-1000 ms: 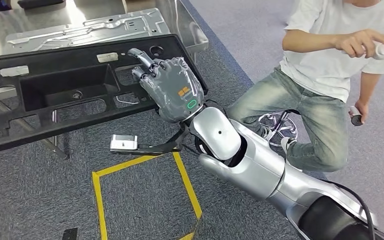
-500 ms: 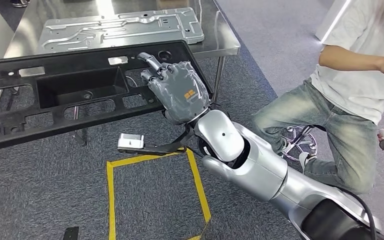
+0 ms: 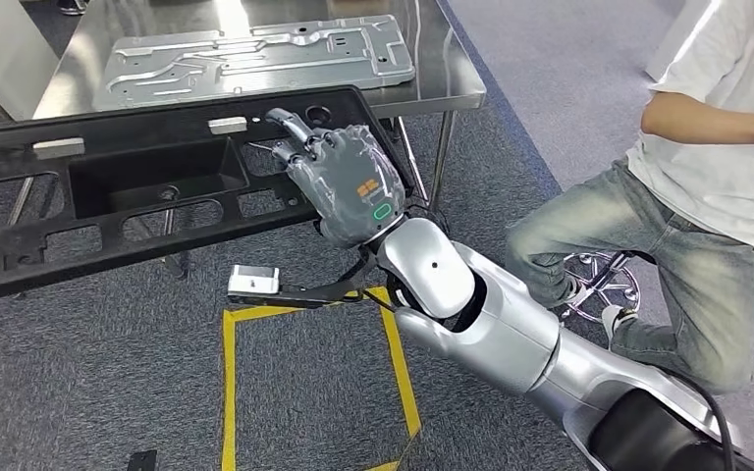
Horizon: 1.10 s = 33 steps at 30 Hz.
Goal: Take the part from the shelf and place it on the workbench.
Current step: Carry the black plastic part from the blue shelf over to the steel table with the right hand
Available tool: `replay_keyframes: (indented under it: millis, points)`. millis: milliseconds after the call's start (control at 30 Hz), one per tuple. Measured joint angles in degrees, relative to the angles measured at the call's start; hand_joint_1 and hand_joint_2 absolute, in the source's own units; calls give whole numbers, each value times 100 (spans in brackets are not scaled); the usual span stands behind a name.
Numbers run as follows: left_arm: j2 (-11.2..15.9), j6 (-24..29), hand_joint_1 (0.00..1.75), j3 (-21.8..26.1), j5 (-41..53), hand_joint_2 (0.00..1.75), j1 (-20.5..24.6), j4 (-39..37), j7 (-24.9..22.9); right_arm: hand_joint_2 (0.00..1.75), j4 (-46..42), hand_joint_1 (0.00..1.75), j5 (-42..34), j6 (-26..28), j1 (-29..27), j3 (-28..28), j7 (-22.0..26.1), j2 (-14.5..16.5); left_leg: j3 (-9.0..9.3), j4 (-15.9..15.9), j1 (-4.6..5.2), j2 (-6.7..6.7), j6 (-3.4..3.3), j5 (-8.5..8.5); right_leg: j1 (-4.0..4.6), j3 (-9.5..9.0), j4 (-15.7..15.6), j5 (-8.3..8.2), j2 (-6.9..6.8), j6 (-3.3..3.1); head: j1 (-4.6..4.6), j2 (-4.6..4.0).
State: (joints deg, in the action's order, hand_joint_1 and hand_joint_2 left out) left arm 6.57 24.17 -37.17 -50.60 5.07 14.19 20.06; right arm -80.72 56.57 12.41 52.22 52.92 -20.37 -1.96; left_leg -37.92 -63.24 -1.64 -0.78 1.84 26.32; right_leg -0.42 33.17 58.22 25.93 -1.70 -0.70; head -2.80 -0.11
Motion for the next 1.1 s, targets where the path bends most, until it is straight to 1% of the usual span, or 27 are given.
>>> replay_keyframes:
  millis: [33, 67, 133, 200, 233, 267, 333, 367, 400, 433, 467, 500, 533, 567, 633, 667, 700, 733, 767, 833, 867, 900, 933, 1000, 1033, 1067, 1100]
  points:
    - [-2, 0, 0, 0, 0, 175, 11, 0, 0, 175, 0, 175, 0, 0, 4, 0, 0, 0, 134, 251, 10, -26, -31, -57, 7, 12, 39, 27, -17, 34, -3, 0]
    - [-4, 0, 0, 0, 0, 175, 17, 0, 0, 175, -1, 175, 0, 1, 7, 0, 0, 1, 193, 372, 24, -34, -74, -57, 19, 22, 66, 44, -31, 66, -7, 0]
    - [-6, 0, 0, -1, -1, 175, 13, 0, 0, 175, -2, 175, 0, 1, 11, 0, 0, 0, 178, 373, 36, 21, -184, -51, 36, 30, 71, 49, -55, 116, -8, 0]
    - [-7, 0, 0, -1, -4, 175, 3, 0, 0, 175, -5, 175, 0, -1, 12, 0, -1, -1, 178, 390, 25, 50, -260, -71, 21, 68, 157, 129, -27, 174, -6, 0]
    - [-8, 0, 0, -1, -5, 175, 6, 0, 0, 175, -7, 175, -1, -1, 11, 0, -2, -2, 181, 401, 22, 63, -299, -81, 9, 148, 337, 249, 14, 200, -2, 0]
    - [-8, 0, 0, -1, -7, 175, 11, 0, 0, 175, -8, 175, -2, -3, 7, 0, -3, -6, 180, 407, 23, 74, -328, -86, 0, 282, 630, 416, 61, 219, 2, 0]
    - [-8, 0, 0, -1, -9, 175, 15, 0, -3, 175, -10, 175, -7, -10, -21, 0, -8, -20, 172, 406, 39, 104, -366, -86, -5, 640, 1384, 741, 107, 232, 6, 0]
    - [-8, 1, 0, -1, -11, 175, 12, 0, -5, 175, -11, 175, -8, -16, -42, 0, -14, -29, 171, 406, 48, 123, -373, -85, -6, 766, 1629, 792, 111, 230, 5, 0]
    - [-8, 2, 0, -1, -15, 175, 10, 0, -10, 175, -11, 175, -10, -23, -60, 0, -22, -38, 172, 405, 54, 144, -376, -84, -6, 804, 1680, 740, 112, 220, 6, 0]
    - [-8, 4, 0, -1, -21, 175, 9, 0, -14, 175, -11, 175, -14, -32, -71, 0, -31, -45, 177, 405, 59, 166, -377, -84, -5, 728, 1496, 585, 116, 200, 6, 0]
    - [-8, 7, 0, -1, -27, 175, 9, 0, -16, 175, -15, 175, -18, -40, -75, 0, -40, -50, 184, 404, 63, 189, -376, -83, -2, 564, 1136, 371, 129, 169, 6, 0]
    - [-11, 9, 0, -1, -34, 175, 11, 0, -17, 175, -22, 175, -24, -51, -74, 0, -50, -52, 188, 403, 68, 208, -370, -82, 10, 377, 740, 200, 159, 127, 4, 0]
    - [-14, 11, 0, -1, -40, 175, 13, 0, -18, 175, -33, 175, -28, -66, -69, 0, -58, -53, 185, 400, 74, 222, -356, -83, 23, 217, 399, 83, 187, 94, 2, 0]
    - [-17, 13, 0, -1, -44, 175, 14, 0, -18, 175, -45, 175, -31, -82, -64, 0, -66, -53, 176, 401, 74, 231, -333, -90, 39, 118, 187, 31, 211, 71, 3, 0]
    - [-22, 11, 0, -1, -39, 175, 11, 0, -14, 175, -61, 175, -33, -118, -59, 0, -79, -56, 160, 419, 68, 239, -271, -113, 60, 78, 75, 28, 221, 51, 4, 0]
    - [-21, -4, 0, -1, -30, 175, 7, 0, -11, 175, -66, 175, -36, -137, -59, 0, -86, -57, 150, 424, 61, 234, -240, -111, 49, 70, 49, 6, 212, 33, 4, 0]
    - [-20, -32, 0, -2, -20, 175, 4, 0, -7, 175, -72, 175, -51, -167, -57, 0, -96, -58, 132, 385, 57, 218, -209, -73, 36, 58, 16, -18, 201, 9, 1, 0]
    - [-17, -68, 0, -2, -13, 175, 5, 0, -3, 175, -80, 175, -90, -215, -53, 0, -105, -59, 77, 260, 55, 200, -181, 17, 18, 46, -17, -40, 189, -21, -2, 0]
    - [-14, -103, 0, -3, -11, 175, 8, 0, -1, 175, -88, 175, -163, -281, -49, 0, -116, -58, -31, 15, 48, 177, -157, 165, 5, 37, -38, -55, 176, -42, -7, 0]
    - [-4, -163, 0, -3, -31, 175, 9, 0, 5, 175, -96, 175, -385, -439, -46, 0, -157, -58, -353, -708, 43, 155, -115, 499, 7, 41, -40, -54, 159, -65, -10, 0]
    - [-1, -189, 0, -3, -41, 175, 6, 0, 7, 175, -95, 175, -491, -497, -49, 0, -192, -58, -492, -1005, 39, 149, -98, 590, 9, 44, -36, -52, 152, -66, -9, 0]
    - [4, -214, 0, -3, -49, 175, 0, 0, 8, 175, -93, 175, -571, -527, -50, 0, -236, -60, -547, -1121, 35, 141, -84, 580, 9, 47, -30, -49, 148, -66, -9, 0]
    - [9, -233, 0, -3, -51, 175, -4, 0, 9, 175, -92, 175, -622, -529, -48, 0, -279, -61, -494, -1018, 29, 129, -74, 469, 6, 48, -20, -43, 145, -59, -9, 0]
    - [19, -248, 0, -3, -53, 175, -3, 0, 9, 175, -93, 175, -709, -474, -40, -2, -345, -62, -132, -309, 19, 90, -65, 129, -2, 50, 22, -13, 144, -23, -9, 0]
    - [23, -251, 0, -3, -54, 175, 2, 0, 10, 175, -95, 175, -747, -425, -30, -5, -365, -64, 46, 41, 25, 73, -77, 26, 9, 64, 63, 11, 143, 7, -14, 0]
    - [25, -253, 0, -5, -54, 175, 10, 0, 11, 175, -96, 175, -771, -366, -21, -9, -386, -68, 160, 264, 34, 68, -107, -15, 17, 81, 91, 28, 145, 37, -15, 0]
    - [27, -255, 0, -9, -55, 175, 15, 0, 13, 175, -96, 175, -758, -295, -14, -13, -410, -73, 199, 348, 44, 70, -145, 8, 30, 94, 108, 40, 145, 65, -19, 0]
